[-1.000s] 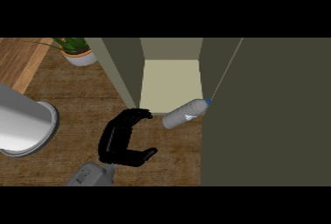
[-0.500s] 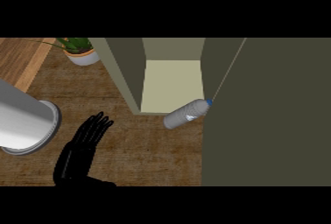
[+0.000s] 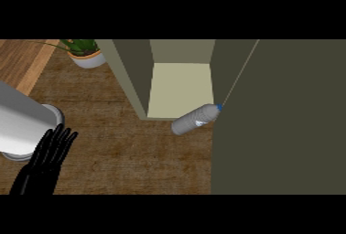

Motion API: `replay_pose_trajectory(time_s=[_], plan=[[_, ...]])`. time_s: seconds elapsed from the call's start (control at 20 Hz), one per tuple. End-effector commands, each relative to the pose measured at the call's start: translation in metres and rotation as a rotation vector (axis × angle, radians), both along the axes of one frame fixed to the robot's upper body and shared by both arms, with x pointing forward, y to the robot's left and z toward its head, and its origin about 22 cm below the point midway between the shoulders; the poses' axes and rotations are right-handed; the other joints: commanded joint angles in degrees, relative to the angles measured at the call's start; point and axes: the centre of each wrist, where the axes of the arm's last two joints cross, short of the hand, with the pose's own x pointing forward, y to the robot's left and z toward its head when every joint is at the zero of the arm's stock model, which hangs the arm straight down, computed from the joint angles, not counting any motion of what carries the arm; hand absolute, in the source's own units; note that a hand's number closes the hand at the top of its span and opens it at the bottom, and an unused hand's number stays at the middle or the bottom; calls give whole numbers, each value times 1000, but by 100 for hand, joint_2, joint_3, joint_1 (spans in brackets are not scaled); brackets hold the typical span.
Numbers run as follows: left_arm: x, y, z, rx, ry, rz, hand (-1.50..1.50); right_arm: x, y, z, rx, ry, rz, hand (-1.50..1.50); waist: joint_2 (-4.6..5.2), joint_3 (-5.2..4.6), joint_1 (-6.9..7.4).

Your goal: Pick up the bottled water, place it into the cabinet and close the cabinet

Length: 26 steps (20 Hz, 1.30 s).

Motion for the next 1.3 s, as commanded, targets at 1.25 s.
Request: replay_pose_trajectory(time_s=[1.25], plan=[[-19, 39, 85, 15, -55, -70, -150, 44, 247, 50, -18, -4, -28, 150, 96, 22, 229]])
